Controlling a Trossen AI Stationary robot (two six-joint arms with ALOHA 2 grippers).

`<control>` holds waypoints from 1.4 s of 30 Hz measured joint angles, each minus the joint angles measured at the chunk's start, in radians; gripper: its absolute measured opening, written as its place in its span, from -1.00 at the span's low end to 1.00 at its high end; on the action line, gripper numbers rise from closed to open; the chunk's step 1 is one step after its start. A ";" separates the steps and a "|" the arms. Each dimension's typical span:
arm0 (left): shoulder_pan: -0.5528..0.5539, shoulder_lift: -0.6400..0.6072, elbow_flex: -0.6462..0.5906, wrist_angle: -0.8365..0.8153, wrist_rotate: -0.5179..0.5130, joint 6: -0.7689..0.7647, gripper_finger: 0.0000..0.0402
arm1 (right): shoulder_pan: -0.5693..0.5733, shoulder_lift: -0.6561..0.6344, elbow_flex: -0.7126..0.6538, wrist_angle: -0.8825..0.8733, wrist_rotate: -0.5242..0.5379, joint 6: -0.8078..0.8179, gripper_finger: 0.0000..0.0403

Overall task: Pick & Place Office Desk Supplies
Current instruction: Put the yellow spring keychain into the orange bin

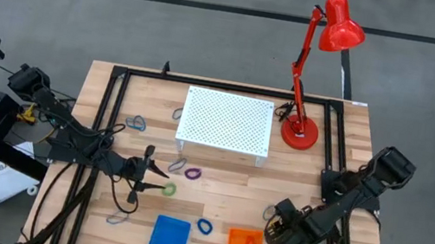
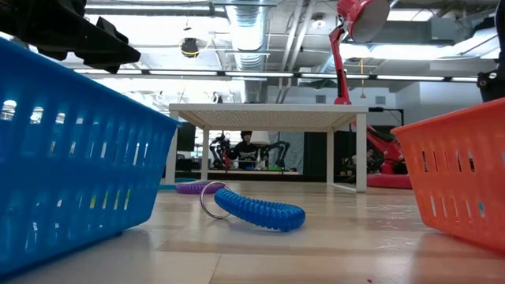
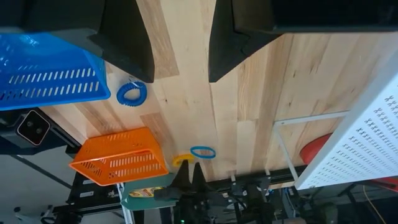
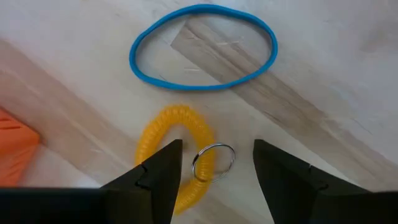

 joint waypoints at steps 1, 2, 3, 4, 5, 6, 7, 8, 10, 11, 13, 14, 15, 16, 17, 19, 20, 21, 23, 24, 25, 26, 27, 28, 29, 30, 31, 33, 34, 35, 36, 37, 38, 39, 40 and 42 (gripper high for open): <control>0.000 0.000 0.000 0.000 0.000 0.000 -0.28 | 0.000 0.011 0.007 -0.015 -0.002 -0.002 -0.07; 0.000 0.000 0.000 0.000 0.000 0.000 -0.28 | 0.000 0.018 0.015 -0.028 -0.001 -0.002 -0.11; 0.000 0.000 0.000 0.000 0.000 0.000 -0.28 | 0.000 0.018 0.020 -0.035 -0.001 -0.001 -0.17; 0.000 0.000 0.000 -0.001 0.000 0.000 -0.28 | 0.000 0.018 0.024 -0.040 -0.003 -0.002 -0.25; 0.000 0.000 0.000 0.000 0.000 0.000 -0.28 | 0.000 0.019 0.027 -0.043 -0.004 -0.006 -0.34; 0.000 0.000 0.000 0.000 0.000 0.000 -0.28 | 0.000 0.015 0.030 -0.043 -0.003 -0.012 -0.46; 0.000 0.000 0.000 -0.001 0.000 0.000 -0.28 | 0.000 0.011 0.033 -0.040 -0.002 -0.022 -0.58; 0.000 0.000 0.000 0.000 0.000 0.000 -0.28 | 0.000 0.011 0.037 -0.037 -0.002 -0.032 -0.72; 0.000 0.000 0.000 -0.001 0.000 0.000 -0.28 | 0.000 0.012 0.044 -0.034 0.004 -0.050 -0.91; 0.000 0.000 0.000 -0.001 0.000 0.000 -0.28 | 0.002 0.013 0.049 -0.035 0.007 -0.052 -0.92; 0.000 0.000 0.000 -0.001 0.000 0.000 -0.28 | 0.002 0.016 0.059 -0.037 0.010 -0.053 -0.91; 0.000 0.000 0.000 -0.001 0.000 0.000 -0.28 | 0.005 0.017 0.070 -0.032 0.014 -0.055 -0.93; 0.000 0.000 0.000 -0.001 0.000 0.000 -0.28 | 0.010 0.017 0.085 -0.038 0.022 -0.059 -0.95; 0.000 0.000 0.000 -0.001 0.000 0.000 -0.28 | 0.015 0.016 0.104 -0.061 0.038 -0.062 -0.96; 0.000 0.000 0.000 -0.001 0.000 0.000 -0.28 | 0.023 0.016 0.125 -0.095 0.059 -0.060 -0.96; 0.000 0.000 0.000 -0.001 0.000 0.000 -0.28 | 0.040 0.016 0.184 -0.170 0.095 -0.050 -0.97; 0.000 0.000 0.000 -0.001 0.000 0.000 -0.28 | 0.050 0.017 0.217 -0.203 0.115 -0.047 -0.98; 0.000 0.000 0.000 -0.002 0.000 0.000 -0.28 | 0.060 0.021 0.255 -0.245 0.136 -0.041 -0.98; 0.000 0.000 0.000 -0.001 0.000 0.000 -0.28 | 0.081 0.030 0.328 -0.328 0.167 -0.023 -0.98; 0.000 0.000 0.000 -0.001 0.000 0.000 -0.28 | 0.091 0.039 0.369 -0.363 0.182 -0.020 -0.98; 0.000 0.000 0.000 -0.002 0.000 0.000 -0.28 | 0.100 0.051 0.411 -0.387 0.200 -0.019 -0.98; 0.000 0.000 0.000 -0.002 0.000 0.000 -0.28 | 0.110 0.065 0.450 -0.411 0.217 -0.019 -0.98; 0.000 0.000 0.000 -0.002 0.000 0.000 -0.28 | 0.119 0.081 0.489 -0.435 0.229 -0.019 -0.98; 0.000 0.000 0.000 -0.002 0.000 0.000 -0.28 | 0.125 0.099 0.528 -0.453 0.239 -0.022 -0.98; 0.000 0.000 0.000 -0.002 0.000 0.000 -0.28 | 0.129 0.120 0.567 -0.453 0.258 -0.030 -0.98; 0.000 0.000 0.000 -0.002 0.000 0.000 -0.28 | 0.130 0.143 0.604 -0.450 0.276 -0.045 -0.98; 0.000 0.000 0.000 -0.002 0.000 0.000 -0.28 | 0.133 0.167 0.639 -0.449 0.286 -0.064 -0.98; 0.000 0.000 0.000 -0.002 0.000 0.000 -0.28 | 0.128 0.221 0.714 -0.448 0.305 -0.109 -0.98; 0.000 0.000 0.000 -0.002 0.000 0.000 -0.28 | 0.122 0.250 0.749 -0.445 0.308 -0.132 -0.98; 0.000 0.000 0.000 -0.002 0.000 0.000 -0.28 | 0.115 0.278 0.783 -0.448 0.308 -0.156 -0.98; 0.000 0.000 0.000 -0.002 0.000 0.000 -0.28 | 0.107 0.305 0.814 -0.452 0.307 -0.181 -0.98; 0.000 0.000 0.000 -0.002 0.000 0.000 -0.28 | 0.096 0.332 0.843 -0.453 0.307 -0.206 -0.98; 0.000 0.000 0.000 -0.002 0.000 0.000 -0.28 | 0.086 0.356 0.869 -0.455 0.303 -0.227 -0.98; 0.000 0.000 0.000 -0.002 0.000 0.000 -0.28 | 0.075 0.377 0.891 -0.465 0.290 -0.249 -0.98; 0.000 0.000 0.000 -0.002 0.000 0.000 -0.28 | 0.064 0.396 0.907 -0.476 0.275 -0.268 -0.98; 0.000 0.000 0.000 -0.002 0.000 0.000 -0.28 | 0.044 0.427 0.929 -0.511 0.253 -0.294 -0.98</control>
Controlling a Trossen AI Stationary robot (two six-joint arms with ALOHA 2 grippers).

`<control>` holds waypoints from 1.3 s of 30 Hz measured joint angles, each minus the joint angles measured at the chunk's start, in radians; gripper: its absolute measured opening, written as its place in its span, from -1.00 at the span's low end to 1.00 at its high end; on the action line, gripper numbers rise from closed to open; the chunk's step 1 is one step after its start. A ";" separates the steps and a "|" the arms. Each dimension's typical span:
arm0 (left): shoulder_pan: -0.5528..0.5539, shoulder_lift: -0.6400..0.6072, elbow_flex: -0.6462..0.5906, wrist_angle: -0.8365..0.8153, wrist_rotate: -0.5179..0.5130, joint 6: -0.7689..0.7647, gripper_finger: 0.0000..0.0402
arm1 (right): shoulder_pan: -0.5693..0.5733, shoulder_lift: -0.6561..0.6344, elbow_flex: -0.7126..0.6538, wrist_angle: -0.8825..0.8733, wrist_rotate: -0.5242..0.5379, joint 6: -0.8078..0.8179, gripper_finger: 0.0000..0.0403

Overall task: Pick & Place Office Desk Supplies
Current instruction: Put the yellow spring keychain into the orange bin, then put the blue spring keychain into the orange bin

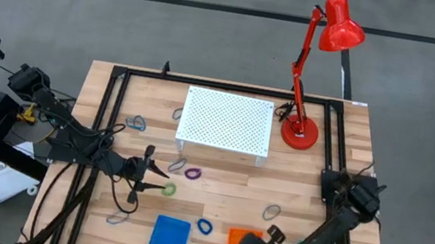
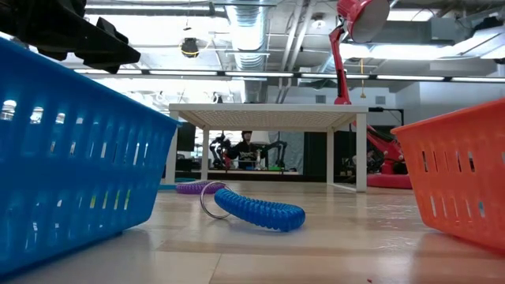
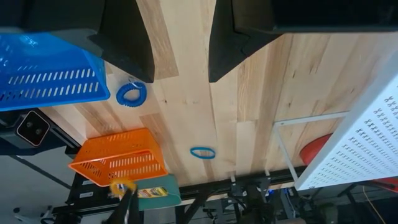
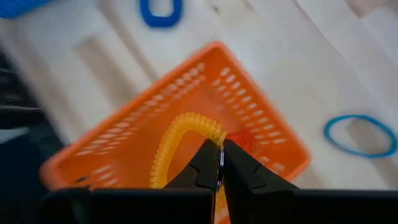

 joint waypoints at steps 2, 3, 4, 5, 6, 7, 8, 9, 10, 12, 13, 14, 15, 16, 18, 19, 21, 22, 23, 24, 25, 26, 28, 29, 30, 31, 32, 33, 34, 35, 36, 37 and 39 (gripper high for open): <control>0.000 0.000 0.000 -0.001 0.000 0.000 -0.28 | -0.014 0.017 0.008 -0.049 -0.006 -0.012 -0.94; 0.000 0.000 0.000 -0.002 0.000 0.000 -0.28 | -0.019 0.019 0.008 -0.067 -0.007 -0.019 -0.89; 0.000 0.000 0.000 -0.004 0.000 0.000 -0.28 | -0.024 0.020 0.009 -0.079 -0.008 -0.019 -0.82; 0.000 0.000 0.000 -0.006 0.000 0.000 -0.28 | -0.025 0.020 0.009 -0.088 -0.007 -0.018 -0.75; 0.000 0.000 0.000 -0.007 0.000 0.000 -0.28 | -0.025 0.020 0.009 -0.092 -0.007 -0.018 -0.68; 0.000 0.000 0.000 -0.007 0.000 0.000 -0.28 | -0.025 0.019 0.009 -0.089 -0.006 -0.018 -0.60; 0.000 0.000 0.000 -0.008 0.000 0.000 -0.28 | -0.024 0.017 0.009 -0.083 -0.006 -0.018 -0.53; 0.000 0.000 0.000 -0.008 0.000 0.000 -0.28 | -0.024 0.016 0.009 -0.077 -0.005 -0.017 -0.46; 0.000 0.000 0.000 -0.008 0.000 0.000 -0.28 | -0.023 0.015 0.009 -0.071 -0.005 -0.013 -0.40; 0.000 0.000 0.000 -0.008 0.000 0.000 -0.28 | -0.018 0.015 0.009 -0.065 -0.005 -0.003 -0.29; 0.000 0.000 0.000 -0.008 0.000 0.000 -0.28 | -0.015 0.015 0.009 -0.063 -0.003 0.002 -0.25; 0.000 0.000 0.000 -0.008 0.000 0.000 -0.28 | -0.014 0.014 0.009 -0.055 -0.002 0.003 -0.22; 0.000 0.000 0.000 -0.008 0.000 0.000 -0.28 | -0.011 0.014 0.009 -0.044 0.000 0.003 -0.20; 0.000 0.000 0.000 -0.008 0.000 0.000 -0.28 | -0.008 0.014 0.009 -0.036 0.009 0.002 -0.18; 0.000 0.000 0.000 -0.008 0.000 0.000 -0.28 | -0.007 0.014 0.009 -0.013 0.036 -0.027 -0.17; 0.000 0.000 0.000 -0.008 0.000 0.000 -0.28 | -0.007 0.014 0.009 0.006 0.051 -0.051 -0.17; 0.000 0.000 0.000 -0.008 0.000 0.000 -0.28 | -0.009 0.014 0.009 0.041 0.076 -0.112 -0.18; 0.000 0.000 0.000 -0.008 0.000 0.000 -0.28 | -0.013 0.014 0.009 0.065 0.094 -0.151 -0.20; 0.000 0.000 0.000 -0.007 0.000 0.000 -0.28 | -0.020 0.014 0.009 0.090 0.111 -0.194 -0.21; 0.000 0.000 0.000 -0.007 0.000 0.000 -0.28 | -0.028 0.014 0.009 0.112 0.129 -0.235 -0.23; 0.000 0.000 0.000 -0.007 0.000 0.000 -0.28 | -0.040 0.014 0.009 0.135 0.140 -0.276 -0.25; 0.000 0.000 0.000 -0.007 0.000 0.000 -0.28 | -0.054 0.014 0.009 0.161 0.147 -0.318 -0.28; 0.000 0.000 0.000 -0.007 0.000 0.000 -0.28 | -0.084 0.014 0.009 0.210 0.152 -0.410 -0.32; 0.000 0.000 0.000 -0.007 0.000 0.000 -0.28 | -0.101 0.014 0.009 0.235 0.150 -0.456 -0.34; 0.000 0.000 0.000 -0.007 0.000 0.000 -0.28 | -0.118 0.014 0.009 0.257 0.143 -0.502 -0.36; 0.000 0.000 0.000 -0.008 0.000 0.000 -0.28 | -0.135 0.014 0.010 0.274 0.132 -0.549 -0.37; 0.000 0.000 0.000 -0.008 0.000 0.000 -0.28 | -0.151 0.014 0.010 0.279 0.123 -0.586 -0.37; 0.000 0.000 0.000 -0.009 0.000 0.000 -0.28 | -0.166 0.014 0.010 0.278 0.112 -0.618 -0.37; 0.000 0.000 0.000 -0.011 0.000 0.000 -0.28 | -0.180 0.014 0.010 0.278 0.102 -0.640 -0.37; 0.000 0.000 0.000 -0.016 0.000 0.000 -0.28 | -0.193 0.014 0.010 0.278 0.093 -0.656 -0.36; 0.000 0.000 0.000 -0.022 0.000 0.000 -0.28 | -0.206 0.014 0.010 0.282 0.082 -0.671 -0.34; 0.000 0.000 0.000 -0.026 0.000 0.000 -0.28 | -0.216 0.014 0.010 0.293 0.072 -0.690 -0.32; 0.000 0.000 -0.008 -0.021 0.000 0.000 -0.28 | -0.233 0.017 0.006 0.345 0.041 -0.738 -0.26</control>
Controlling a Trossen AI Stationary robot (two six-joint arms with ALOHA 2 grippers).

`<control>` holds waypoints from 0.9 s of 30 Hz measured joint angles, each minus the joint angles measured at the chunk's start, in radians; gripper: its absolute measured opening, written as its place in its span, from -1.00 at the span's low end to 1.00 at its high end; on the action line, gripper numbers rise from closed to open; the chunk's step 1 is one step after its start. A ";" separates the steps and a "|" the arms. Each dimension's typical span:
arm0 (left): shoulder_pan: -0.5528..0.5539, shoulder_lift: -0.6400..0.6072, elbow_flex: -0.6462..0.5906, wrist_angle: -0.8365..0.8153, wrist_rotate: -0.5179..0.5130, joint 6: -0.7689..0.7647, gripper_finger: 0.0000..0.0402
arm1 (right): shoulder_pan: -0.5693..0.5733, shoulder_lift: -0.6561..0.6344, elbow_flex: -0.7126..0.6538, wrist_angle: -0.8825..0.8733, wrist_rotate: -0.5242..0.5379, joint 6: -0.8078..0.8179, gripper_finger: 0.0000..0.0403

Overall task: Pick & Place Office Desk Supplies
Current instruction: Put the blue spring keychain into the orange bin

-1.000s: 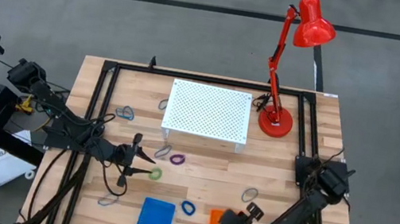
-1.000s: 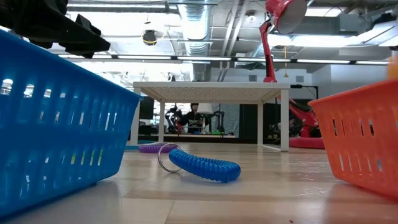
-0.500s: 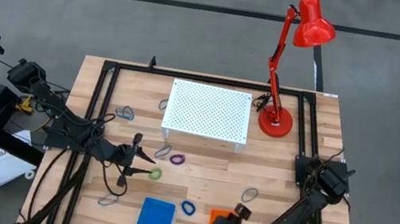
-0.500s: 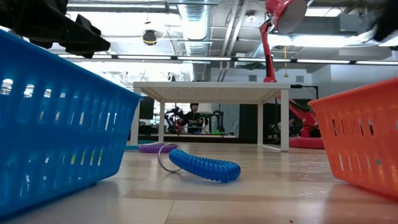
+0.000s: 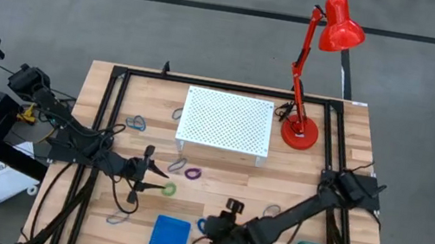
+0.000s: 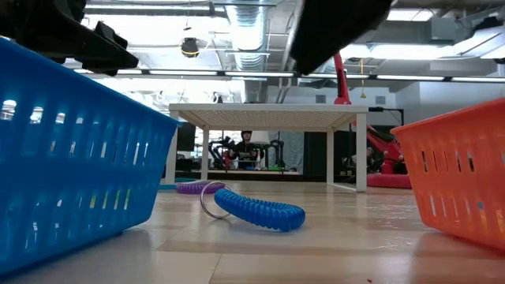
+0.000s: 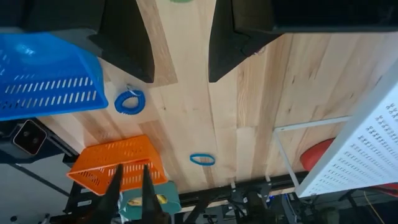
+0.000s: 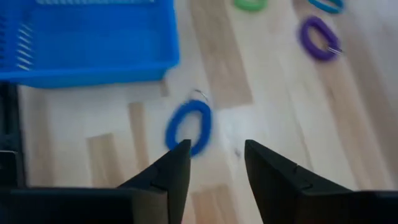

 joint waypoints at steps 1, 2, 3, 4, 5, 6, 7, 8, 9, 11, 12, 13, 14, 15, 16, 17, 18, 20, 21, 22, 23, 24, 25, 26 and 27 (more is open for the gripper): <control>0.000 0.000 -0.006 -0.001 0.000 0.000 -0.28 | -0.004 0.003 -0.001 0.018 -0.013 -0.023 -0.23; 0.000 0.000 -0.012 -0.003 0.000 0.000 -0.28 | -0.006 0.005 -0.002 0.034 -0.021 -0.042 -0.20; 0.000 0.000 -0.017 -0.003 0.000 -0.002 -0.28 | -0.009 0.014 -0.002 0.052 -0.034 -0.061 -0.18; 0.000 0.000 -0.022 -0.002 0.000 -0.007 -0.28 | -0.013 0.022 -0.001 0.073 -0.046 -0.079 -0.15; 0.000 0.000 -0.027 0.000 0.000 -0.016 -0.28 | -0.014 0.028 -0.002 0.074 -0.047 -0.095 -0.13; 0.000 0.000 -0.035 0.008 0.000 -0.019 -0.28 | -0.013 0.034 -0.005 0.065 -0.048 -0.103 -0.11; 0.000 0.000 -0.042 0.019 0.000 -0.020 -0.28 | -0.013 0.041 -0.004 0.076 -0.053 -0.108 -0.10; 0.000 0.000 -0.051 0.036 0.000 -0.020 -0.28 | -0.014 0.048 -0.002 0.089 -0.066 -0.113 -0.09; 0.000 0.000 -0.059 0.052 0.000 -0.020 -0.28 | -0.014 0.052 -0.002 0.088 -0.072 -0.119 -0.09; 0.000 0.000 -0.071 0.075 0.000 -0.019 -0.28 | -0.014 0.068 -0.003 0.096 -0.090 -0.124 -0.09; 0.000 0.000 -0.073 0.076 0.000 -0.019 -0.28 | -0.016 0.079 -0.002 0.113 -0.101 -0.133 -0.09; 0.000 0.000 -0.075 0.079 0.000 -0.019 -0.28 | -0.015 0.087 -0.003 0.112 -0.104 -0.147 -0.10; 0.000 0.000 -0.076 0.083 0.000 -0.019 -0.28 | -0.015 0.093 -0.005 0.111 -0.113 -0.158 -0.10; 0.000 0.000 -0.076 0.084 0.000 -0.019 -0.28 | -0.017 0.101 -0.004 0.132 -0.125 -0.168 -0.10; 0.000 0.000 -0.076 0.085 0.000 -0.019 -0.28 | -0.021 0.109 -0.003 0.154 -0.138 -0.174 -0.10; 0.000 0.000 -0.076 0.088 0.000 -0.019 -0.28 | -0.023 0.117 -0.002 0.160 -0.150 -0.179 -0.10; 0.000 0.000 -0.076 0.093 0.000 -0.019 -0.28 | -0.026 0.123 -0.002 0.160 -0.161 -0.183 -0.10; 0.000 0.000 -0.076 0.094 0.000 -0.019 -0.28 | -0.037 0.139 -0.003 0.164 -0.174 -0.185 -0.10; 0.000 0.000 -0.076 0.094 0.000 -0.019 -0.28 | -0.040 0.142 -0.003 0.156 -0.173 -0.186 -0.11; 0.000 0.000 -0.076 0.094 0.000 -0.019 -0.28 | -0.044 0.143 -0.005 0.151 -0.175 -0.190 -0.11; 0.000 0.000 -0.076 0.094 0.000 -0.019 -0.28 | -0.048 0.148 -0.004 0.169 -0.175 -0.197 -0.11; 0.000 0.000 -0.076 0.093 0.000 -0.019 -0.28 | -0.053 0.150 -0.002 0.188 -0.180 -0.201 -0.12; 0.000 0.000 -0.076 0.094 0.000 -0.015 -0.28 | -0.057 0.151 -0.002 0.193 -0.188 -0.208 -0.13; 0.000 0.000 -0.076 0.094 0.000 -0.014 -0.28 | -0.061 0.151 -0.002 0.198 -0.201 -0.210 -0.14; 0.000 0.000 -0.076 0.094 0.000 -0.014 -0.28 | -0.063 0.152 -0.003 0.208 -0.208 -0.211 -0.15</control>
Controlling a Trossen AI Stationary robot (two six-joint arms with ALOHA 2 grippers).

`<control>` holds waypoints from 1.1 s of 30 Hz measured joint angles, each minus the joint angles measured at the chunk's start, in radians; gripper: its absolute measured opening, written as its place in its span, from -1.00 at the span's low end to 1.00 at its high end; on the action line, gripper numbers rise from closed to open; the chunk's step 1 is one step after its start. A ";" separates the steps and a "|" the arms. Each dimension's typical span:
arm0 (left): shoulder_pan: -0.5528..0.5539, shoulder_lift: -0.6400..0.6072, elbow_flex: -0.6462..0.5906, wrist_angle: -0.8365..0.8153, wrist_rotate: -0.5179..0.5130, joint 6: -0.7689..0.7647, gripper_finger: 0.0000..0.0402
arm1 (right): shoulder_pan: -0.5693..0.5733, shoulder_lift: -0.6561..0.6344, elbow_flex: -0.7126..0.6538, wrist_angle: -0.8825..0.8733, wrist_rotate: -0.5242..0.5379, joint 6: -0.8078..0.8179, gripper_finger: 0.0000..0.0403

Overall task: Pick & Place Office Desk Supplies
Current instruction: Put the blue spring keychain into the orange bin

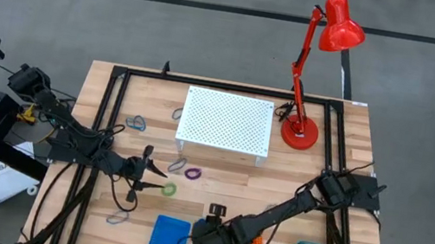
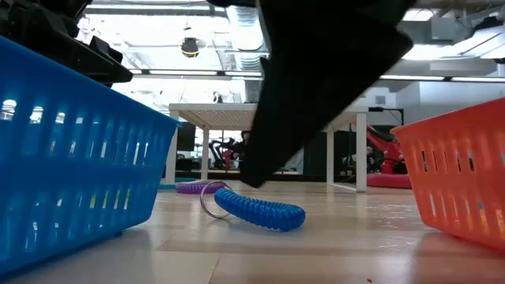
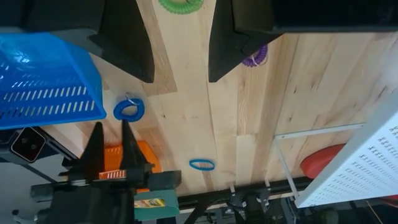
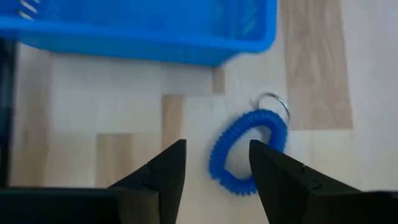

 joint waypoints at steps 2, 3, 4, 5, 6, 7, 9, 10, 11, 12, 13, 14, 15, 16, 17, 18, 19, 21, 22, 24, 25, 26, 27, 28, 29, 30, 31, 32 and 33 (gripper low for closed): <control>0.000 0.000 0.000 0.001 0.000 0.002 -0.28 | -0.005 0.000 0.000 -0.002 -0.009 0.000 -0.18; 0.000 0.000 0.000 0.001 0.000 0.002 -0.28 | -0.006 0.000 0.000 -0.002 -0.016 0.000 -0.19; 0.000 0.000 0.000 0.001 0.000 0.002 -0.28 | -0.009 0.000 0.000 -0.002 -0.024 0.000 -0.20; 0.000 0.000 0.000 0.001 0.000 0.002 -0.28 | -0.010 0.000 0.000 0.000 -0.034 0.001 -0.21; 0.000 0.000 0.000 0.001 0.000 0.002 -0.28 | -0.013 0.000 0.000 0.005 -0.045 0.001 -0.22; 0.000 0.000 0.000 0.001 0.000 0.002 -0.28 | -0.016 0.000 0.000 0.011 -0.051 0.001 -0.22; 0.000 0.000 0.000 0.001 0.000 0.002 -0.28 | -0.018 0.000 0.000 0.018 -0.059 0.003 -0.23; 0.000 0.000 0.000 0.001 0.000 0.002 -0.28 | -0.021 0.000 0.000 0.026 -0.060 0.003 -0.23; 0.000 0.000 0.000 0.001 0.000 0.002 -0.28 | -0.024 0.000 0.000 0.034 -0.060 0.003 -0.23; 0.000 0.000 0.000 0.001 0.000 0.002 -0.28 | -0.027 0.000 0.000 0.035 -0.064 0.004 -0.23; 0.000 0.000 0.000 0.001 0.000 0.002 -0.28 | -0.030 0.000 0.000 0.035 -0.070 0.006 -0.23; 0.000 0.000 0.000 0.001 0.000 0.002 -0.28 | -0.034 0.003 0.000 0.034 -0.072 0.008 -0.23; 0.000 0.000 0.000 0.001 0.000 0.002 -0.28 | -0.038 0.014 0.001 0.042 -0.078 0.009 -0.23; 0.000 0.000 0.000 0.001 0.000 0.002 -0.28 | -0.040 0.026 0.002 0.050 -0.095 0.009 -0.23; 0.000 0.000 0.000 0.001 0.000 0.002 -0.28 | -0.042 0.036 0.000 0.040 -0.099 0.009 -0.23; 0.000 0.000 0.000 0.001 0.000 0.003 -0.28 | -0.043 0.047 -0.001 0.035 -0.115 0.010 -0.23; 0.000 0.000 0.000 0.001 0.000 0.002 -0.28 | -0.048 0.060 0.008 0.042 -0.137 0.011 -0.23; 0.000 0.000 0.000 0.001 0.000 0.003 -0.28 | -0.053 0.070 0.011 0.034 -0.137 0.012 -0.23; 0.000 0.000 0.000 0.001 0.000 0.003 -0.28 | -0.053 0.072 0.011 0.031 -0.135 0.017 -0.23; 0.000 0.000 0.000 0.001 0.000 0.003 -0.28 | -0.054 0.074 0.011 0.025 -0.134 0.020 -0.25; 0.000 0.000 0.000 0.002 0.000 0.003 -0.28 | -0.054 0.072 0.011 0.025 -0.134 0.020 -0.26; 0.000 0.000 0.000 0.001 0.000 0.003 -0.28 | -0.054 0.070 0.010 0.026 -0.134 0.020 -0.29; 0.000 0.000 0.000 0.001 0.000 0.003 -0.28 | -0.054 0.069 0.010 0.025 -0.134 0.020 -0.33; 0.000 0.000 0.000 0.001 0.000 0.003 -0.28 | -0.055 0.069 0.010 0.023 -0.134 0.020 -0.38; 0.000 0.000 0.000 0.001 0.000 0.003 -0.28 | -0.055 0.070 0.010 0.021 -0.134 0.022 -0.45; 0.000 0.000 0.000 0.001 0.000 0.003 -0.28 | -0.056 0.070 0.010 0.020 -0.135 0.021 -0.53; 0.000 0.000 0.000 0.001 0.000 0.003 -0.28 | -0.056 0.070 0.010 0.016 -0.137 0.022 -0.63; 0.000 0.000 0.000 0.001 0.000 0.003 -0.28 | -0.056 0.070 0.010 0.012 -0.139 0.022 -0.73; 0.000 0.000 0.000 0.001 0.000 0.003 -0.28 | -0.057 0.070 0.010 0.009 -0.141 0.021 -0.84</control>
